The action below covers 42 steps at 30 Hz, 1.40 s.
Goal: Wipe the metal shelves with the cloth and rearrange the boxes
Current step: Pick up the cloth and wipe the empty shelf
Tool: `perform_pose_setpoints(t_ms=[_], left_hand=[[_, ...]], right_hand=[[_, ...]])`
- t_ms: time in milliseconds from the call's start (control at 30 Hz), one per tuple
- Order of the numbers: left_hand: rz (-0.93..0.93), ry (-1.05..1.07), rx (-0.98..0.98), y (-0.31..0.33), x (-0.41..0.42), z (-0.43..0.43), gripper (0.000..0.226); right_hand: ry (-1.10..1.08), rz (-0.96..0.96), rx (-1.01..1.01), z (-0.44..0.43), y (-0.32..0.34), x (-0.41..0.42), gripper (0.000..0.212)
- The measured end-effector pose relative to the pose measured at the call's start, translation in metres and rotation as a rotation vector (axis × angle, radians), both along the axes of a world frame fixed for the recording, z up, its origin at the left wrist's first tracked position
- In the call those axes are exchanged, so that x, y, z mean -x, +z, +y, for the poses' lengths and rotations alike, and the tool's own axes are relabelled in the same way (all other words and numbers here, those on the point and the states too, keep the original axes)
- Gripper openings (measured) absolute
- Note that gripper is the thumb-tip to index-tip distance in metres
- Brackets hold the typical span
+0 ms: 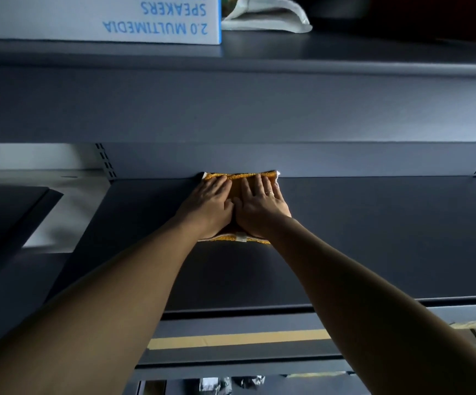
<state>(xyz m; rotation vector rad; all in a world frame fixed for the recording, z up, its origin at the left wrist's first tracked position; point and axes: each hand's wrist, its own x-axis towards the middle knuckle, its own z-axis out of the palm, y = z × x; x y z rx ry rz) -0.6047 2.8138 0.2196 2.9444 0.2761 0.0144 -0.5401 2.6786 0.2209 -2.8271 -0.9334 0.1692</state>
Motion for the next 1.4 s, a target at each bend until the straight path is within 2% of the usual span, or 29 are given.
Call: perform_pose_setpoints(t_ms=[233,333,400,467,600,700,833,933,1033,1233,1400], left_hand=[[0.006,0.051,-0.037,0.001,0.024,-0.004,0.061],[0.014,0.046,-0.044,0.002,0.043,-0.014,0.063],[0.039,0.010,-0.102,-0.003,0.057,-0.018,0.073],[0.041,-0.024,-0.137,-0.005,0.073,-0.025,0.085],[-0.003,0.025,-0.052,0.002,0.106,-0.046,0.066],[0.015,0.011,-0.036,0.005,0.126,-0.055,0.064],[0.024,-0.015,-0.038,0.008,0.142,-0.058,0.064],[0.021,-0.019,-0.026,0.010,0.142,-0.056,0.063],[0.022,-0.034,-0.005,0.010,0.143,-0.048,0.062],[0.016,-0.004,-0.008,0.011,0.164,-0.003,0.061],[0.012,-0.003,-0.024,0.007,0.154,0.005,0.062]], right_hand=[[0.060,-0.045,-0.023,0.005,-0.013,0.011,0.067],[0.103,-0.085,0.014,-0.001,-0.022,0.021,0.088],[0.103,-0.081,0.029,-0.007,-0.026,0.032,0.094],[0.102,-0.084,0.030,-0.018,-0.022,0.051,0.093],[0.099,-0.080,-0.003,-0.038,-0.018,0.087,0.088],[0.082,-0.078,-0.009,-0.050,-0.015,0.109,0.072],[0.100,-0.081,0.023,-0.057,-0.017,0.124,0.085],[0.079,-0.065,0.043,-0.057,-0.012,0.127,0.075],[0.033,-0.036,0.044,-0.050,-0.003,0.137,0.067],[0.049,-0.010,0.021,-0.002,-0.002,0.158,0.068],[0.051,-0.016,0.032,0.005,-0.002,0.147,0.068]])
